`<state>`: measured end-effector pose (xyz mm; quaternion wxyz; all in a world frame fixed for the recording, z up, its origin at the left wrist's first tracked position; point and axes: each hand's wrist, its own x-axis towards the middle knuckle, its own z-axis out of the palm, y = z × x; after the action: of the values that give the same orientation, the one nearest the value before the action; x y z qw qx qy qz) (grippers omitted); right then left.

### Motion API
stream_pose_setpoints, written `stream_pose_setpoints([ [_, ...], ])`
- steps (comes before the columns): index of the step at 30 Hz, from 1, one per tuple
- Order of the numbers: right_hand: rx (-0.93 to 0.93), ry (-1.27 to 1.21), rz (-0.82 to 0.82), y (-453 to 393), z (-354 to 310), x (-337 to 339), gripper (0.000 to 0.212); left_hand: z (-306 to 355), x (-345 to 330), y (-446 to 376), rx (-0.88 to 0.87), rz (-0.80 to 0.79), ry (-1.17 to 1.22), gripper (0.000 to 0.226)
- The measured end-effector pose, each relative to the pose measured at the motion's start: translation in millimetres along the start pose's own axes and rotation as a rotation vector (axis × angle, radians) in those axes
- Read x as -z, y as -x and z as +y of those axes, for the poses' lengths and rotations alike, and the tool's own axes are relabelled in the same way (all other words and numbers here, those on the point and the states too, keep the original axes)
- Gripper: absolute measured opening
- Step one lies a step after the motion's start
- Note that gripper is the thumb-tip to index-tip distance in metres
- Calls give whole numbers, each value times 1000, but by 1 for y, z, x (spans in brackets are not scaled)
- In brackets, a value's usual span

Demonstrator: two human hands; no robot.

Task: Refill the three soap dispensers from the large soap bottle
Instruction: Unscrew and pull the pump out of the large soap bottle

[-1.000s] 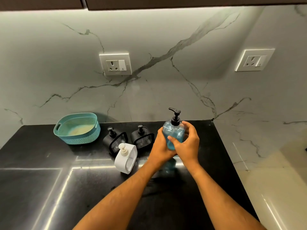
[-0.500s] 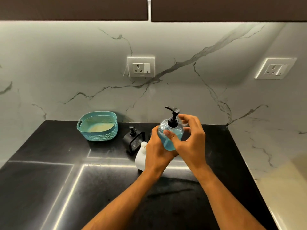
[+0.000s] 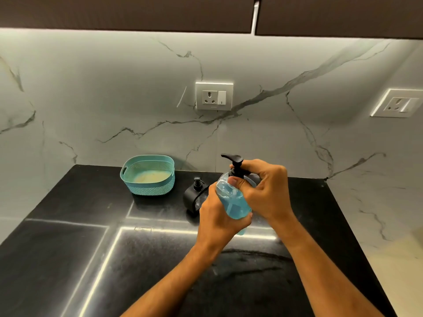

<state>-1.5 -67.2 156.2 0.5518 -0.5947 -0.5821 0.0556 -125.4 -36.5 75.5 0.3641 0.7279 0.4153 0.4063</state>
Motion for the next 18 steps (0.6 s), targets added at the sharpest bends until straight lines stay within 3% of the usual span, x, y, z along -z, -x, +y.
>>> stream_pose_setpoints([
  [5,-85,-97,-219,-14,-8,11,32,-1,12,-6,-26,-24,24,90],
  [9,-47,136,-59,-11,-20,6,50,-2,14,-6,-32,-27,7,91],
  [11,-65,141,0,-7,-23,2,44,-1,14,-6,-37,-20,3,93],
  [14,-86,85,-48,-4,-23,4,37,-2,16,-3,-45,-23,12,91],
  [18,-125,-25,-193,-4,-27,15,54,-3,18,0,-50,-21,5,92],
])
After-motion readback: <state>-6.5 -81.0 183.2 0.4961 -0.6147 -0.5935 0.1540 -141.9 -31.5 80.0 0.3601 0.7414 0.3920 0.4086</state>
